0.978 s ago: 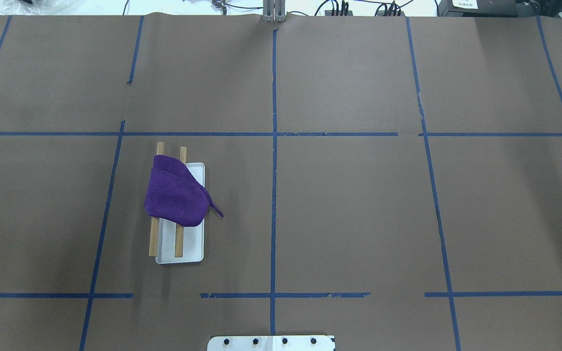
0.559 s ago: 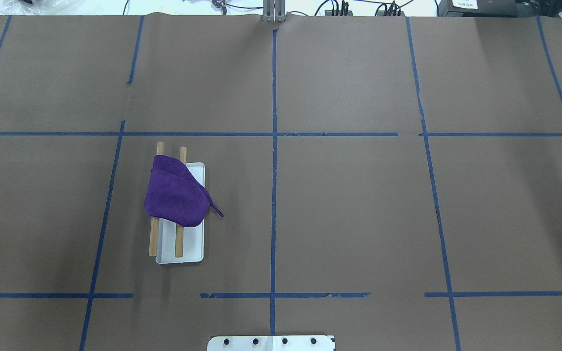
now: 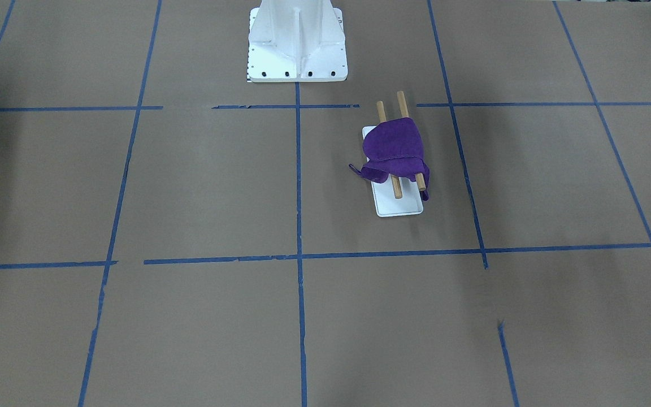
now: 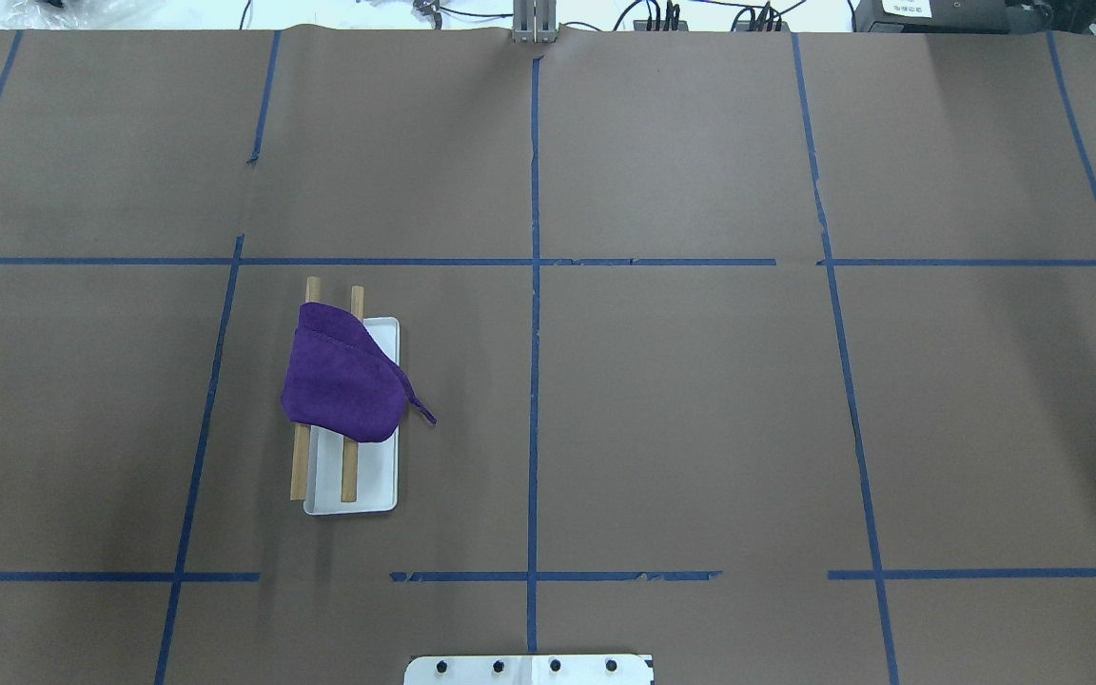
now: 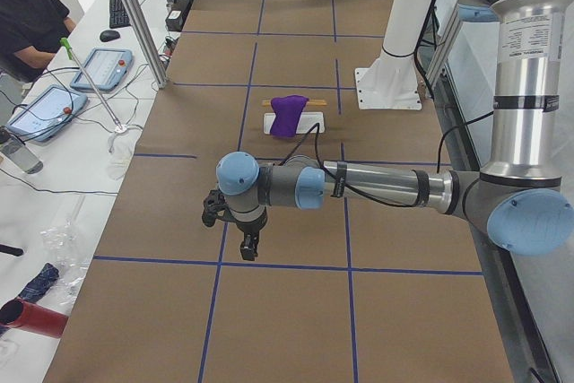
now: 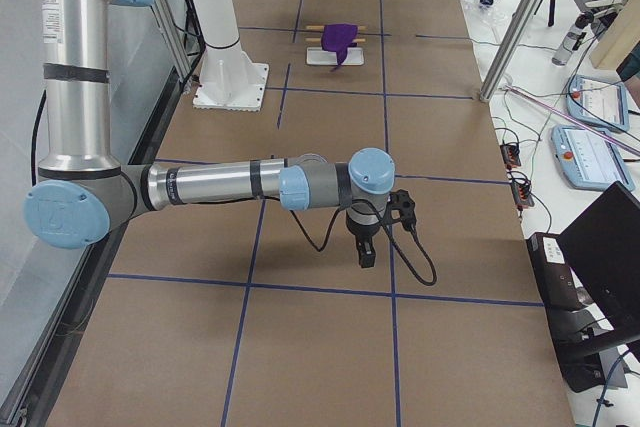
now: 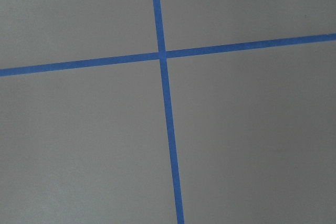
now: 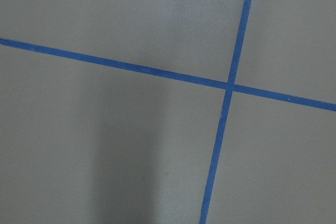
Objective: Hang towel on rack
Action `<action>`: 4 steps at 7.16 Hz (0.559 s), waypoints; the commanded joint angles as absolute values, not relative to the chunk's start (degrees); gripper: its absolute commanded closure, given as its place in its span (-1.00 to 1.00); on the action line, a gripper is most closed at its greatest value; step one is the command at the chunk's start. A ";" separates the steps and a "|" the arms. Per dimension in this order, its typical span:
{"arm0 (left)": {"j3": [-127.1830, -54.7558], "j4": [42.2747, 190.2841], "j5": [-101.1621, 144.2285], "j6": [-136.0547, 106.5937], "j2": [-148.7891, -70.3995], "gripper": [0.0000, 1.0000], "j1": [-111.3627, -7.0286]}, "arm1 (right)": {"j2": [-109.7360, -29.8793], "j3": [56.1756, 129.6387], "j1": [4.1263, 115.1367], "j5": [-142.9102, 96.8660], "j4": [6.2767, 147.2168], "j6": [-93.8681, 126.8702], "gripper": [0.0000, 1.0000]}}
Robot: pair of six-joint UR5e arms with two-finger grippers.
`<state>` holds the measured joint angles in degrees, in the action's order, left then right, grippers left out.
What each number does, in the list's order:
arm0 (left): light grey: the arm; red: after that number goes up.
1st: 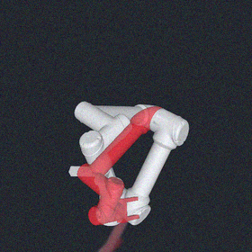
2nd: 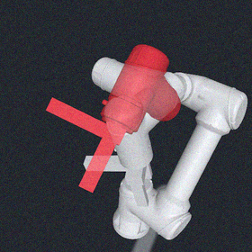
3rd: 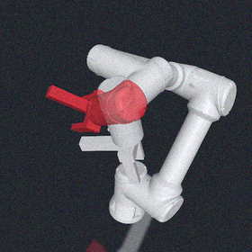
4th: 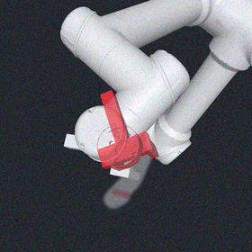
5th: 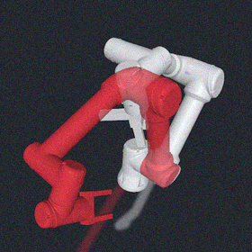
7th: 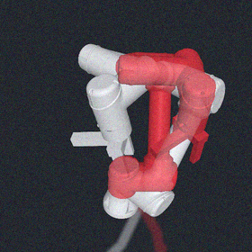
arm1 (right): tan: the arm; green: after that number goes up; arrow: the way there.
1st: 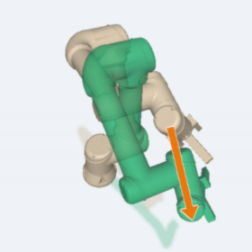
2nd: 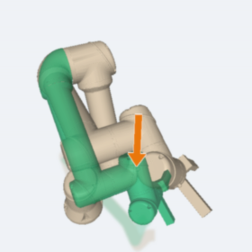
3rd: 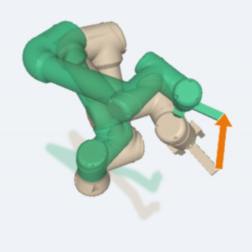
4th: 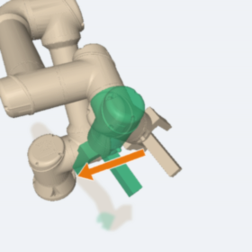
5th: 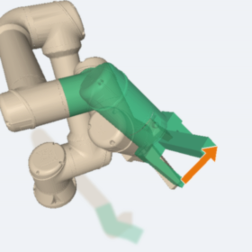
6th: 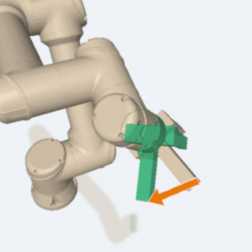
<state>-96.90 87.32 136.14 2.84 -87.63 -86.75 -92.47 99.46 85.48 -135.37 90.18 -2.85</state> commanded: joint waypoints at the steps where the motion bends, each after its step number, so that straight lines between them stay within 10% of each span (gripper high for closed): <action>1: -96.86 87.36 136.23 2.73 -87.63 -1.00 -86.75 | -92.81 99.84 85.43 -135.35 89.74 -2.46 -1.00; 4: -96.68 87.28 136.14 2.72 -87.63 -1.00 -86.75 | -92.90 99.84 85.43 -135.44 89.82 -2.73 -1.00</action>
